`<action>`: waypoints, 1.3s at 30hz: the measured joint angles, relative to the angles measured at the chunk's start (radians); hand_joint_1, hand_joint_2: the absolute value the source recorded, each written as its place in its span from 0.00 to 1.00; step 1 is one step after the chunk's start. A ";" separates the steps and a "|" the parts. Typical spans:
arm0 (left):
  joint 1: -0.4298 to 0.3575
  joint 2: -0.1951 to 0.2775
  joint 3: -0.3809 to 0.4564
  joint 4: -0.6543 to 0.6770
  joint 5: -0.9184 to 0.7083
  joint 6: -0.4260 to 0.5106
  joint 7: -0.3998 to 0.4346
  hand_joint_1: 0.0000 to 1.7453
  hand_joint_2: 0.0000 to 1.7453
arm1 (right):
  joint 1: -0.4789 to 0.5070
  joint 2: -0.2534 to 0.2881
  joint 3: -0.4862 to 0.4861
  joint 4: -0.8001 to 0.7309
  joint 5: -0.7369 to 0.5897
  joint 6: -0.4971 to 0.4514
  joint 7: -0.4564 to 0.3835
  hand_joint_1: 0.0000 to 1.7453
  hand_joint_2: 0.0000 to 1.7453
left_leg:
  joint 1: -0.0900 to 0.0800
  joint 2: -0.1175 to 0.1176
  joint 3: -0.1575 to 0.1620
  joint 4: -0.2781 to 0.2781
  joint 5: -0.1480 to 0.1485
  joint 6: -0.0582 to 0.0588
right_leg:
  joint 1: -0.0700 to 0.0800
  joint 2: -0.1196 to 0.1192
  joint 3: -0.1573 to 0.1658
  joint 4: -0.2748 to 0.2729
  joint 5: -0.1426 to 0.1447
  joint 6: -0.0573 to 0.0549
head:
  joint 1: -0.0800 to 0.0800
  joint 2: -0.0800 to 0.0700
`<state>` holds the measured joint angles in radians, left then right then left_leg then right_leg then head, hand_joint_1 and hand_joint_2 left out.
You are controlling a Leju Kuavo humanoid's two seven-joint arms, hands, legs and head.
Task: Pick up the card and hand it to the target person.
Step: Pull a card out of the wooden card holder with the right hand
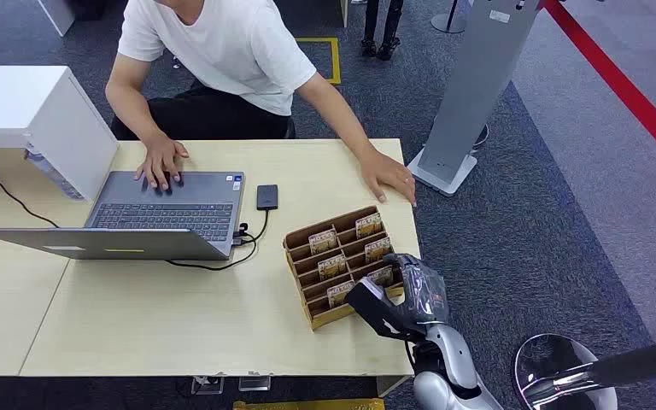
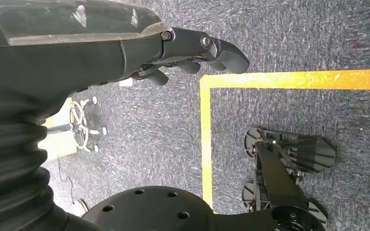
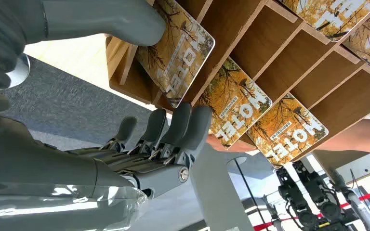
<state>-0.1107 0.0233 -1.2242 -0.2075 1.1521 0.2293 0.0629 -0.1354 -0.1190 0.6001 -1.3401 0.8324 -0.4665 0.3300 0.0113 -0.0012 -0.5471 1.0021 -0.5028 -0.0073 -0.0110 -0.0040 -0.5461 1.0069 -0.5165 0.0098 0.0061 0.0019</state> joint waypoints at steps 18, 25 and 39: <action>0.000 -0.002 0.000 0.000 0.000 0.000 0.000 0.00 1.00 | -0.002 0.005 0.004 0.008 0.008 -0.005 -0.022 0.42 1.00 | 0.000 0.000 0.000 0.000 0.000 0.000 | 0.000 0.000 0.000 0.000 0.000 0.000 | 0.000 0.000; 0.000 -0.003 0.000 0.000 0.001 0.000 0.000 0.00 1.00 | -0.002 0.007 0.007 0.008 0.028 -0.003 -0.026 0.45 1.00 | 0.000 0.000 -0.001 0.000 0.000 0.000 | 0.000 0.000 -0.001 0.000 0.000 0.000 | -0.001 0.000; 0.000 -0.006 0.000 0.000 0.002 0.001 -0.002 0.00 1.00 | -0.005 0.007 0.023 0.008 0.052 0.009 -0.016 0.55 1.00 | 0.000 0.000 -0.001 0.000 0.000 0.000 | 0.000 0.000 -0.001 0.000 0.000 0.000 | -0.001 0.000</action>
<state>-0.1105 0.0174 -1.2242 -0.2075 1.1536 0.2304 0.0614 -0.1402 -0.1122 0.6235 -1.3317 0.8846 -0.4577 0.3142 0.0114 -0.0013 -0.5480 1.0020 -0.5028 -0.0073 -0.0110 -0.0041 -0.5468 1.0069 -0.5165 0.0098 0.0054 0.0019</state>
